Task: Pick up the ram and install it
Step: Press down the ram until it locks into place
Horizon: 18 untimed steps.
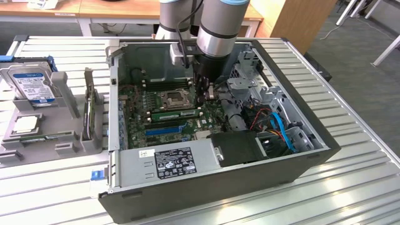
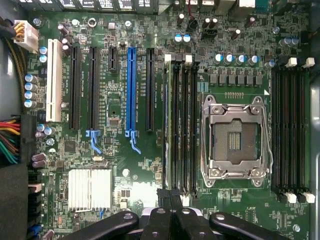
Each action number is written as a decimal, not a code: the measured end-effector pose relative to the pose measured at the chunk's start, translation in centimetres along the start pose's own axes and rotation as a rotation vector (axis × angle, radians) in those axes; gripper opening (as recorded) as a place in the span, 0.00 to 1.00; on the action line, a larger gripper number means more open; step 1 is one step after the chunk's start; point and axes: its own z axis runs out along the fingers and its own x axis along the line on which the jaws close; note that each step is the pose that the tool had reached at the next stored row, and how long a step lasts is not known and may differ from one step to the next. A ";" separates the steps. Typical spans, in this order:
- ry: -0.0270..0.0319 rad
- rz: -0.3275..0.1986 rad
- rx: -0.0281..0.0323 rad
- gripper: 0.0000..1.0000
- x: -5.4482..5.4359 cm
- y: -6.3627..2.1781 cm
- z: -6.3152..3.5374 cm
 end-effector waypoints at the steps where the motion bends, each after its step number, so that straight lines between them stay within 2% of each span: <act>1: 0.0000 0.000 0.0000 0.10 0.0 0.00 0.00; 18: 0.0000 0.000 0.0003 0.10 0.0 -0.05 1.29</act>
